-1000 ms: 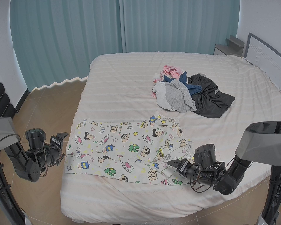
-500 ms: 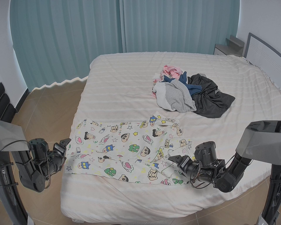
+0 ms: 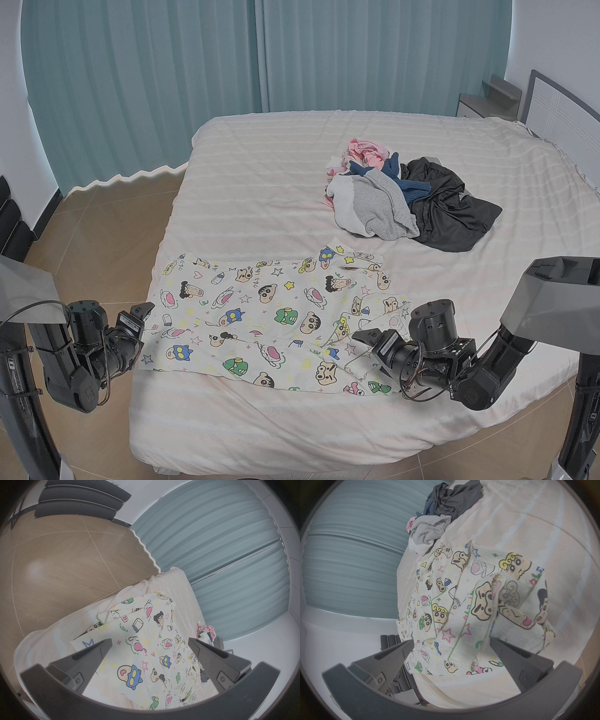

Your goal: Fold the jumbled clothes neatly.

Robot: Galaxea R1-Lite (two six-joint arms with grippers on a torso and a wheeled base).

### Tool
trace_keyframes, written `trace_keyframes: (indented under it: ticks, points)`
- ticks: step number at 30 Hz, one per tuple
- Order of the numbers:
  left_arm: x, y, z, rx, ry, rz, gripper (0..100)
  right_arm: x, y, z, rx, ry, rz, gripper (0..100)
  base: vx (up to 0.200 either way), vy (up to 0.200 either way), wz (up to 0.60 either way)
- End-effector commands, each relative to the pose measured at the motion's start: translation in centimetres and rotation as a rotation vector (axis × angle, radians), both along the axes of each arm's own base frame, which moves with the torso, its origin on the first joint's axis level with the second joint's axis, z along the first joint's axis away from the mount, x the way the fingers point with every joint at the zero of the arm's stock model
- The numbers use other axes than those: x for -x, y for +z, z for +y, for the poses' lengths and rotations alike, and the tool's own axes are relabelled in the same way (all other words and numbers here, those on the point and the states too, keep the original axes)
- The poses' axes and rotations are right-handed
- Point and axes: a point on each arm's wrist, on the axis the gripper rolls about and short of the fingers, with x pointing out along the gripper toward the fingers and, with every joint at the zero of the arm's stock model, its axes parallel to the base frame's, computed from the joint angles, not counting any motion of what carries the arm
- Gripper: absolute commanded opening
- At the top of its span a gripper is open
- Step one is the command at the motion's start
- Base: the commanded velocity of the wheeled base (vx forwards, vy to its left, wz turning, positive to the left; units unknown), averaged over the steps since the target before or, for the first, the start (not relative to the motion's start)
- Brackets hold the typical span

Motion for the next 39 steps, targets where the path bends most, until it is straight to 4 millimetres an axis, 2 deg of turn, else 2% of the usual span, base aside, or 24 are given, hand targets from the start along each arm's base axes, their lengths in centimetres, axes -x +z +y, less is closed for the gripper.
trace_keyframes:
  ticks: [1, 19, 20, 33, 35, 39]
  points:
    - [0.0, -0.1, 0.0, 0.000, 0.001, 0.003, 100, -0.6, -0.4, 0.5, -0.001, -0.002, 0.002, 100, 0.000, 0.000, 0.00]
    - [-0.1, -0.1, 0.1, 0.000, 0.004, 0.000, 100, -1.4, -0.9, 1.2, 0.023, -0.003, 0.043, 100, 0.000, 0.000, 0.00]
    - [-0.1, 0.0, 0.1, 0.000, 0.004, -0.002, 100, -1.4, -0.9, 1.2, 0.023, -0.003, 0.043, 0, 0.000, 0.000, 0.00]
    - [-0.2, -0.1, 0.1, -0.009, 0.024, -0.001, 100, -1.0, -0.6, 1.1, 0.032, 0.000, 0.052, 0, 0.000, 0.000, 0.00]
    - [-0.2, -0.2, 0.1, -0.009, 0.024, 0.002, 100, -1.0, -0.2, 1.1, 0.028, 0.002, 0.045, 0, 0.000, 0.000, 0.00]
    - [-0.2, -0.2, 0.1, -0.010, 0.023, 0.000, 100, -0.6, 1.9, 1.5, 0.016, 0.022, 0.024, 0, 0.000, 0.000, 0.00]
